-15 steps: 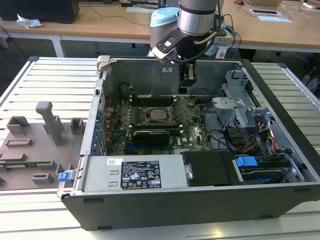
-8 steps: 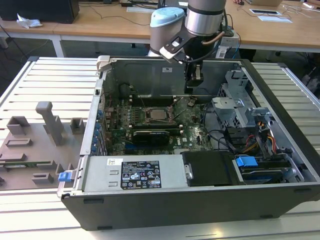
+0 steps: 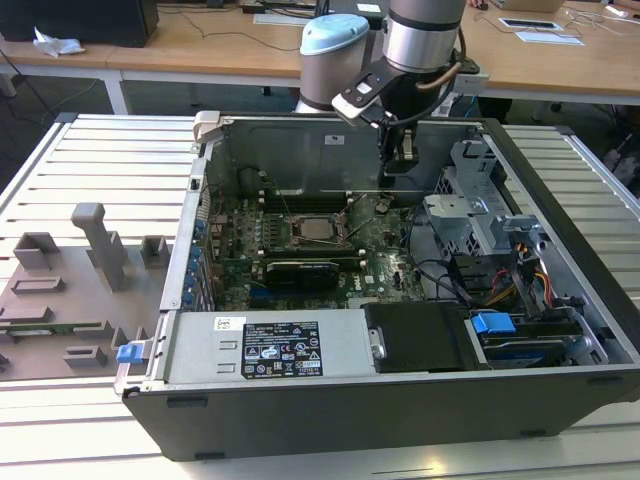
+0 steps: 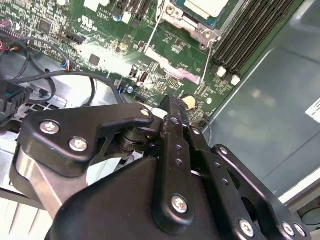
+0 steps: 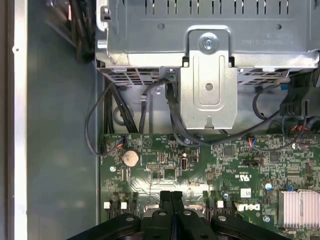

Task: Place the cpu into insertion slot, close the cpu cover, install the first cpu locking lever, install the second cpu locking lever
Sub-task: 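Close the cpu cover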

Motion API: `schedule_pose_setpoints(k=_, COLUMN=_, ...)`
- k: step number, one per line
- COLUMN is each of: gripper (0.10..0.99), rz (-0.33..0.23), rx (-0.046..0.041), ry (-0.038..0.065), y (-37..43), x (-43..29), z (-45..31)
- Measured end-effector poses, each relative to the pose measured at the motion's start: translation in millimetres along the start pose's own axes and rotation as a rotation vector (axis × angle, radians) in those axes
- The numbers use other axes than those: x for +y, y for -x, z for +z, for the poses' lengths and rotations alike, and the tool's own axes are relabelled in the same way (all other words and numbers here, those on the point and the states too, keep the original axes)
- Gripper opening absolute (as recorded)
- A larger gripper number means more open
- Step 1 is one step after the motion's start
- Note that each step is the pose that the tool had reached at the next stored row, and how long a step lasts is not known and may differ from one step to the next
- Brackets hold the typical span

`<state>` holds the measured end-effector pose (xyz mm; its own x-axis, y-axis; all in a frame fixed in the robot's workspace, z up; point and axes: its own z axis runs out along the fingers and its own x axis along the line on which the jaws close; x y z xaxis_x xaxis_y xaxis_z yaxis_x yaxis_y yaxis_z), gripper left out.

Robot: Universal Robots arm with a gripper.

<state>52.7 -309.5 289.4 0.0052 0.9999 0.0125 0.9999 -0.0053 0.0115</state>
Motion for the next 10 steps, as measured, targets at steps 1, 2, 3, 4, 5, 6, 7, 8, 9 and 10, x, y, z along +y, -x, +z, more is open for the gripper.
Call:
schedule_pose_setpoints(k=1, gripper=0.106, rz=0.000, rx=0.0000, ry=0.000, y=0.0, x=0.7, z=0.1)
schedule_pose_setpoints(k=2, gripper=0.106, rz=0.000, rx=0.0001, ry=0.000, y=0.0, x=2.4, z=0.3)
schedule_pose_setpoints(k=3, gripper=0.106, rz=0.000, rx=0.0000, ry=0.000, y=0.0, x=3.4, z=0.5)
schedule_pose_setpoints(k=4, gripper=0.106, rz=0.000, rx=-0.0001, ry=-0.001, y=0.0, x=4.0, z=1.0)
schedule_pose_setpoints(k=5, gripper=0.106, rz=0.000, rx=-0.0001, ry=-0.001, y=0.0, x=4.6, z=2.3)
schedule_pose_setpoints(k=6, gripper=0.106, rz=0.000, rx=-0.0001, ry=-0.002, y=0.0, x=4.8, z=4.5)
schedule_pose_setpoints(k=7, gripper=0.106, rz=0.000, rx=-0.0001, ry=-0.002, y=0.1, x=4.9, z=8.3)
schedule_pose_setpoints(k=8, gripper=0.106, rz=0.000, rx=-0.0001, ry=-0.003, y=0.1, x=4.9, z=12.2)
schedule_pose_setpoints(k=9, gripper=0.106, rz=0.000, rx=0.0001, ry=-0.003, y=0.2, x=4.8, z=15.2)
schedule_pose_setpoints(k=10, gripper=0.106, rz=0.000, rx=0.0000, ry=-0.004, y=0.2, x=4.8, z=17.2)
